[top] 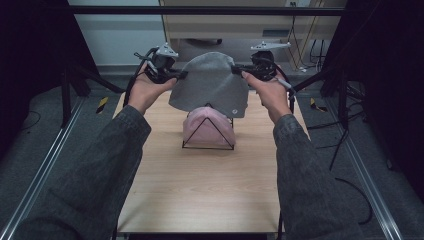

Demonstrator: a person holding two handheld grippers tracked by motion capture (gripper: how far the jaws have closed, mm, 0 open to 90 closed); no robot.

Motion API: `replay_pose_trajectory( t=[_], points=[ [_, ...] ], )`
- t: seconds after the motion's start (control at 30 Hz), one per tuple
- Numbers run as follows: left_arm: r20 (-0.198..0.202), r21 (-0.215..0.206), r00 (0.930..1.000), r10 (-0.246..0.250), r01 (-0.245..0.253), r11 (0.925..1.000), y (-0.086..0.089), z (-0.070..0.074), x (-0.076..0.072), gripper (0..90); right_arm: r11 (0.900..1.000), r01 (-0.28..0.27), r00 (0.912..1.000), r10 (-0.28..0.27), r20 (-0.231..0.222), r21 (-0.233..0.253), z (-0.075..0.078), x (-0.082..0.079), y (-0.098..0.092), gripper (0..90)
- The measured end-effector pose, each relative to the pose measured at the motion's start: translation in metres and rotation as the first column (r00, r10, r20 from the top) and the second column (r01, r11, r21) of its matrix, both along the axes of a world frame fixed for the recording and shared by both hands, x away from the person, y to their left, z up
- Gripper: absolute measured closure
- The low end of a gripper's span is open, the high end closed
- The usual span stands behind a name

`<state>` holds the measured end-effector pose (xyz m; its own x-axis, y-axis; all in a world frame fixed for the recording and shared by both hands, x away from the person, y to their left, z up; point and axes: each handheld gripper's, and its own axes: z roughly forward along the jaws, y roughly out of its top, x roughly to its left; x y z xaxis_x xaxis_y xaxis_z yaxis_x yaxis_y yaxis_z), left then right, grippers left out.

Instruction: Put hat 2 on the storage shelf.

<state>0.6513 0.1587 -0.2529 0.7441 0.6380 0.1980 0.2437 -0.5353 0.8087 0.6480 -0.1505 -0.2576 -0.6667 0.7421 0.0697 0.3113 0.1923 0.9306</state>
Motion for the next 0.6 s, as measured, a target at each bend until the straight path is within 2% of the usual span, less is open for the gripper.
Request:
replay_pose_trajectory(
  t=[0.33, 0.6],
  points=[
    [-0.037, 0.012, 0.9993, -0.001, 0.002, 0.9999, 0.002, -0.023, -0.002, 86.6, 1.000, -0.009, 0.9996, 0.009, -0.025, -0.015, -0.019, -0.003, 0.006, 86.4],
    [-0.057, 0.021, 0.9984, -0.003, 0.004, 0.9998, 0.003, -0.035, -0.003, 86.6, 1.000, -0.011, 0.9986, 0.010, -0.051, -0.023, -0.033, -0.003, 0.007, 86.4]
  ],
)
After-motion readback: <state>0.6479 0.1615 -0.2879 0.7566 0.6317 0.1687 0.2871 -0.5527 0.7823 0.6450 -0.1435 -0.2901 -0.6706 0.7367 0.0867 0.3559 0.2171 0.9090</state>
